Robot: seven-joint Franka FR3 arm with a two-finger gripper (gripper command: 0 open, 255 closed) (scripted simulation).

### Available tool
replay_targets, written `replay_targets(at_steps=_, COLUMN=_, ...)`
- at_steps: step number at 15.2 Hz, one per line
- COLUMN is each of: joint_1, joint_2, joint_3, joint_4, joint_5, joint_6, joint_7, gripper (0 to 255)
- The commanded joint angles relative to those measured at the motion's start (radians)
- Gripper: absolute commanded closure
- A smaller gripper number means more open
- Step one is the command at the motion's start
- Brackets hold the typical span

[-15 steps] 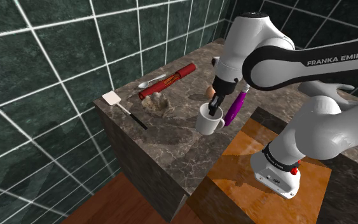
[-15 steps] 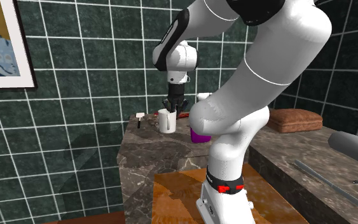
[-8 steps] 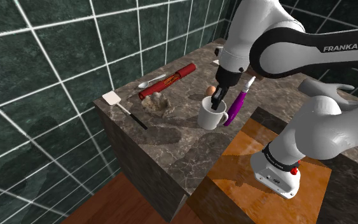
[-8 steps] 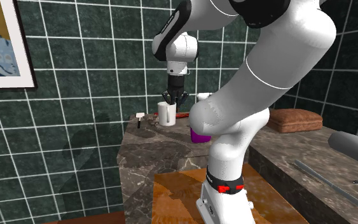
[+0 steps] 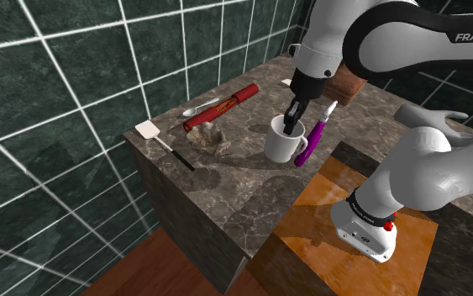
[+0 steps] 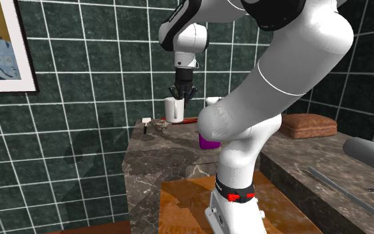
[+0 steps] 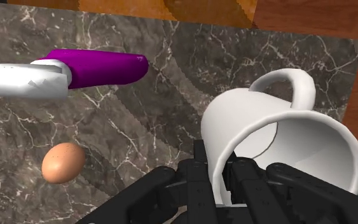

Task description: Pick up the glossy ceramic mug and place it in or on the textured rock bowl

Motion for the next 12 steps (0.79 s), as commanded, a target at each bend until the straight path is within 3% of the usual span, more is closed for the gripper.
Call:
replay_targets(at_steps=1, joint_1=-0.002, joint_2=-0.001, joint_3=-0.003, joint_4=0.026, joint_5=-0.004, joint_6=-0.027, joint_7=0.002, gripper=255)
replay_targets(at_steps=7, joint_1=-0.005, joint_2=-0.003, joint_3=-0.013, joint_4=0.097, joint_5=-0.013, joint_6=-0.1, joint_7=0.007, gripper=255)
replay_targets(at_steps=12, joint_1=-0.027, joint_2=0.215, joint_3=0.019, joint_4=0.265, joint_5=-0.027, joint_6=-0.046, joint_7=0.031, gripper=255)
